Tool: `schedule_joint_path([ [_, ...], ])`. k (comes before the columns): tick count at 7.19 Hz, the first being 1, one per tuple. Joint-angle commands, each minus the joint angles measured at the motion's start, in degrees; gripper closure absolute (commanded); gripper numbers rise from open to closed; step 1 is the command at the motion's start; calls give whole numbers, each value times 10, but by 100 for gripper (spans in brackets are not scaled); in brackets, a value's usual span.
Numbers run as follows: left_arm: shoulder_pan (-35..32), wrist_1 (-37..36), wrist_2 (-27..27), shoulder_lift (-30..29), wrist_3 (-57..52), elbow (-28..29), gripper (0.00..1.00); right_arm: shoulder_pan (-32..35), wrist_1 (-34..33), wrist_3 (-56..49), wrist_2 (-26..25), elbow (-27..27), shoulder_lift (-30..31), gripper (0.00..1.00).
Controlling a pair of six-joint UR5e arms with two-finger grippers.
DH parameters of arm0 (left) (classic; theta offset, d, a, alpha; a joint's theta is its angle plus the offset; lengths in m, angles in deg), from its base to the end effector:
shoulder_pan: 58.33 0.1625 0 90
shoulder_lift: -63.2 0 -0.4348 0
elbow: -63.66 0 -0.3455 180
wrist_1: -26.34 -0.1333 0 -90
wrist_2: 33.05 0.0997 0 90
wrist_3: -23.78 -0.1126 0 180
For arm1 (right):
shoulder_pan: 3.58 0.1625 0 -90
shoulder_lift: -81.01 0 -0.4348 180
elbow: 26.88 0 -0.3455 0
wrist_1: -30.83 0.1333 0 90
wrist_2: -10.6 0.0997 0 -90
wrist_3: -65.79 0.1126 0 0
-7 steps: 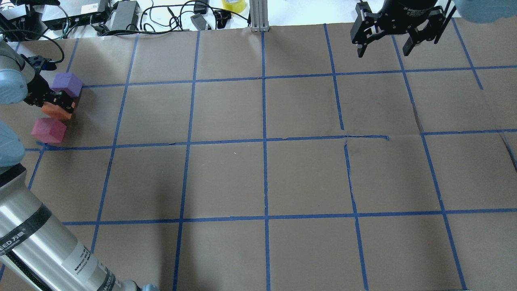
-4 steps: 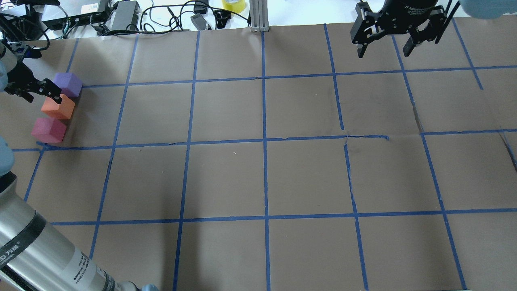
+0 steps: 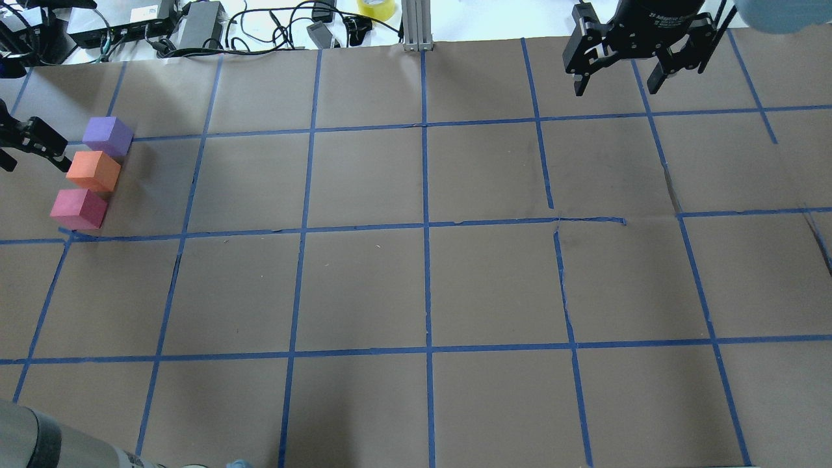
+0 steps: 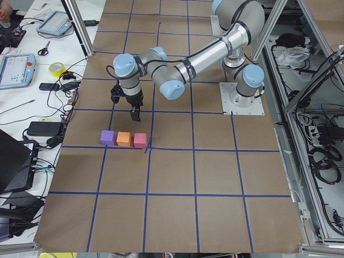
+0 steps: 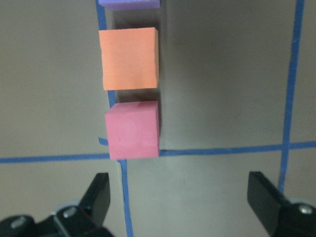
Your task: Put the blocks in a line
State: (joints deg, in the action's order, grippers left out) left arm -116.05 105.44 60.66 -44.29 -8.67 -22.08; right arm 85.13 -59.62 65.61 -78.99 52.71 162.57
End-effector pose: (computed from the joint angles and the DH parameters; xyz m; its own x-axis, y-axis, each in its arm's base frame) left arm 0.1936 -0.5425 0.3818 -0.9994 0.0054 -0.0327 0.0031 0.9976 0.0690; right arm 0.1225 -0.5164 0.4962 -0.9998 0.0191 -0.0070 0.0194 0.9989 -0.0422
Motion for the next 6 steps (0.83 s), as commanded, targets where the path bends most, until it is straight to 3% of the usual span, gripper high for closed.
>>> schedule_joint_path([
  [1,-56,18,-10,91,124,-71,0,1,0,0,-1,1,0,0],
  [2,-111,72,-17,114,214,-64,0,1,0,0,-1,1,0,0],
  [3,-169,73,-16,128,320,-54,0,1,0,0,-1,1,0,0],
  [6,-329,101,-20,146,454,-8,0,1,0,0,-1,2,0,0],
])
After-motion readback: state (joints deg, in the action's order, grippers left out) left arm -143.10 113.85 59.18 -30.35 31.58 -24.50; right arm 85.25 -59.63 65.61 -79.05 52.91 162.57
